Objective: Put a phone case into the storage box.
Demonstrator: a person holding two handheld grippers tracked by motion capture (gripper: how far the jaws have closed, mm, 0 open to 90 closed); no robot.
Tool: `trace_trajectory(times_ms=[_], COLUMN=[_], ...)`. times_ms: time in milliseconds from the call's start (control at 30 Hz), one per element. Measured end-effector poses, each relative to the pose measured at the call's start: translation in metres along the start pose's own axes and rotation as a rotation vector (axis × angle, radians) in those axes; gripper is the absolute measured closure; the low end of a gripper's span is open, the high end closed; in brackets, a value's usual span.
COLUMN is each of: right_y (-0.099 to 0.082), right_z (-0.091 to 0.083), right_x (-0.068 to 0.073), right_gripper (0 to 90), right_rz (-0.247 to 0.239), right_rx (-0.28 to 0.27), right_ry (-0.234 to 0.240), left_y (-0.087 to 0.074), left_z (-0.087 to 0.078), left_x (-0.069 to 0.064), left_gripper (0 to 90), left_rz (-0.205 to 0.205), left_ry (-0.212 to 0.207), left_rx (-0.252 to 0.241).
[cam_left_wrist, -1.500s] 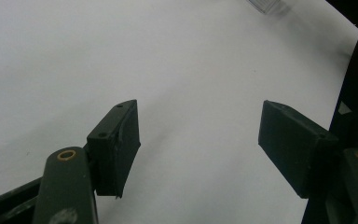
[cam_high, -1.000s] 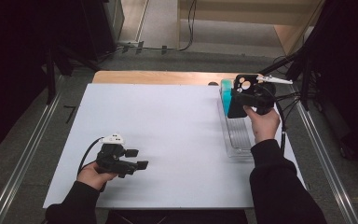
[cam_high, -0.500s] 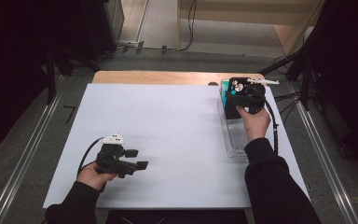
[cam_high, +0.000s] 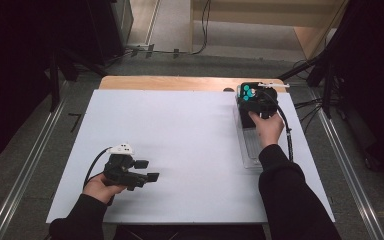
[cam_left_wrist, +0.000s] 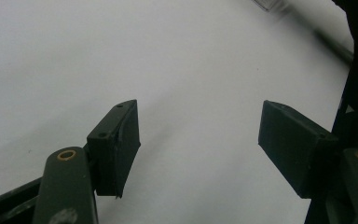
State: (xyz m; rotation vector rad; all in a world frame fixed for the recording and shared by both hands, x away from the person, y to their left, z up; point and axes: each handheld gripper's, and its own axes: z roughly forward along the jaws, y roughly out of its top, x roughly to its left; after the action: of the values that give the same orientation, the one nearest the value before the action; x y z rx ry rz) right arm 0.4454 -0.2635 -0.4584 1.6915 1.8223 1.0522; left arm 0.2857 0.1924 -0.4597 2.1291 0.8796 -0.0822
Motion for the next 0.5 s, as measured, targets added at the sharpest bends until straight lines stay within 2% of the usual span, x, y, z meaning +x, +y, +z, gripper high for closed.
trace_trajectory(times_ms=[333, 500], right_y=[0.006, 0.011], right_z=[0.011, 0.013], right_x=[-0.001, -0.001], right_gripper=[13.2, 13.1], right_rz=[0.007, 0.006], right_rx=[0.014, 0.004], right_ry=[-0.009, -0.016], left_y=[0.000, 0.000], left_z=[0.000, 0.000], left_x=[0.000, 0.000], left_gripper=[29.2, 29.2], left_rz=[0.003, 0.002], left_ry=[-0.001, -0.003], left_rx=[0.002, -0.001])
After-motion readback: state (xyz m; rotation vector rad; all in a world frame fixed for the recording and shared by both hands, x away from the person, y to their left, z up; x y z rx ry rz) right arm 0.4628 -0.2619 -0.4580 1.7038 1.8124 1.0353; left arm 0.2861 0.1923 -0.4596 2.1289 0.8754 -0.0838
